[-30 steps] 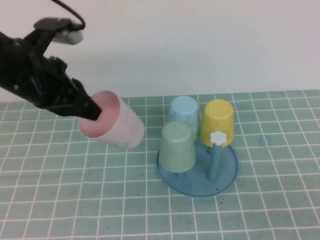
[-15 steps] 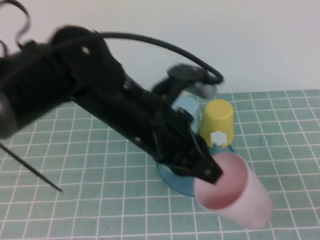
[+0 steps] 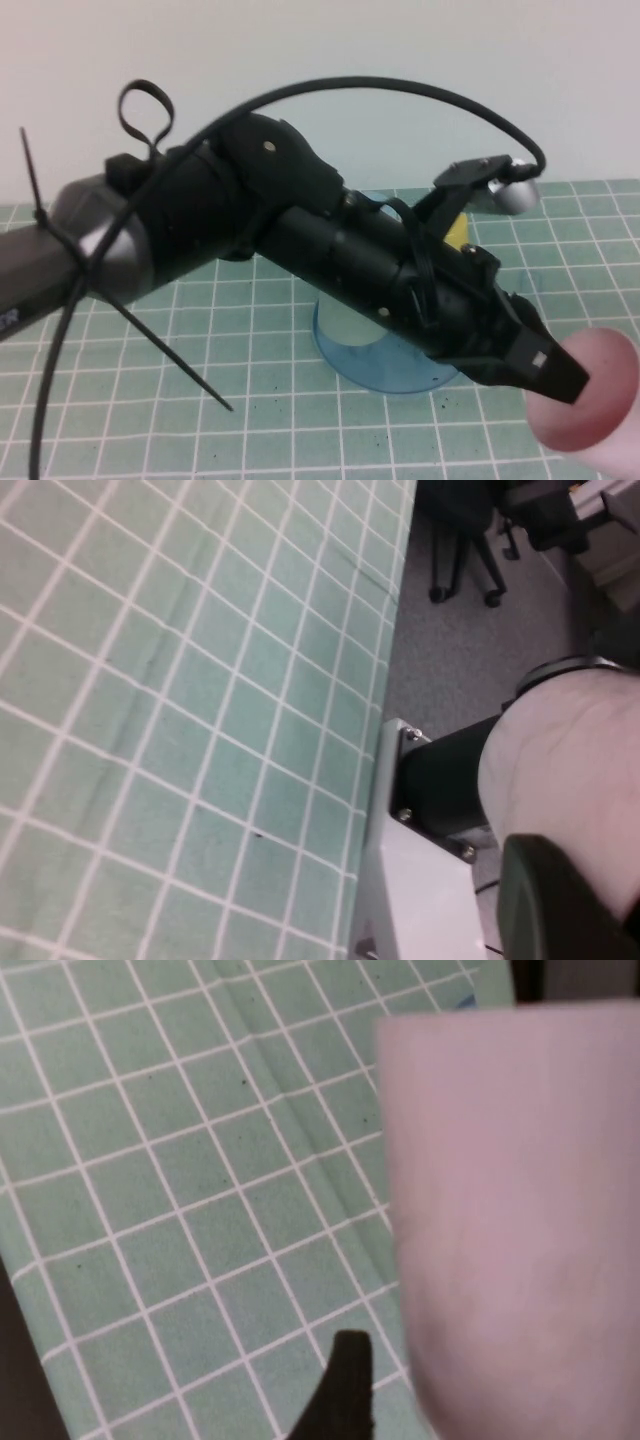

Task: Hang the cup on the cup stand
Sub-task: Adjust the cup with two arms

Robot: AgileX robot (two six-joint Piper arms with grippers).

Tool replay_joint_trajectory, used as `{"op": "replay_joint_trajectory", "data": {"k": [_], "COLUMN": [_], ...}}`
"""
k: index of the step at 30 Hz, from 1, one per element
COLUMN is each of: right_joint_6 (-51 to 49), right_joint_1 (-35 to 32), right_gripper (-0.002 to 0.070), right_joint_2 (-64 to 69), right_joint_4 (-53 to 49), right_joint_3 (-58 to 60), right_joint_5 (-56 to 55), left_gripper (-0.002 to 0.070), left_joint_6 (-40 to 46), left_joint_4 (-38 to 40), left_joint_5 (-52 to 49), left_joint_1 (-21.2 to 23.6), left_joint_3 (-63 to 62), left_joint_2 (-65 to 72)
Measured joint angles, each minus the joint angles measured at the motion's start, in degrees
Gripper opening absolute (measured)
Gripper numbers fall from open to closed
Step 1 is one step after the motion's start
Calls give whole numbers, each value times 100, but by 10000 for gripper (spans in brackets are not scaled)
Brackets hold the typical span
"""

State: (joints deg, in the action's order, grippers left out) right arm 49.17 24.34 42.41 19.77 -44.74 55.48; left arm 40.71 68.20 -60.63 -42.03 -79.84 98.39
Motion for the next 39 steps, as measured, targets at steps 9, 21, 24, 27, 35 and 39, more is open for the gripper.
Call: {"op": "replay_joint_trajectory", "data": {"k": [9, 21, 24, 27, 35, 39], "right_joint_6": [21, 150, 150, 150, 156, 156], "right_joint_1": [0, 0, 0, 0, 0, 0], "right_gripper": [692, 583, 570, 568, 568, 568], "right_joint_2": [312, 353, 353, 353, 362, 380], "right_joint_4": [-110, -123, -123, -123, -111, -111], "right_joint_3": [-68, -68, -68, -68, -68, -68], "right_joint_5": [9, 53, 53, 53, 3, -52], "left_gripper": [1, 1, 1, 5, 188, 262], "left_joint_6": [217, 272, 424, 426, 560, 560], "left_joint_4": [362, 454, 465, 502, 407, 407], "left_joint_5": [-69, -197, -197, -197, -308, -701], "left_joint_1": [-75, -75, -75, -75, 303, 727], "left_joint_3": [0, 0, 0, 0, -11, -11], "left_joint_2": [79, 79, 79, 79, 79, 79]}}
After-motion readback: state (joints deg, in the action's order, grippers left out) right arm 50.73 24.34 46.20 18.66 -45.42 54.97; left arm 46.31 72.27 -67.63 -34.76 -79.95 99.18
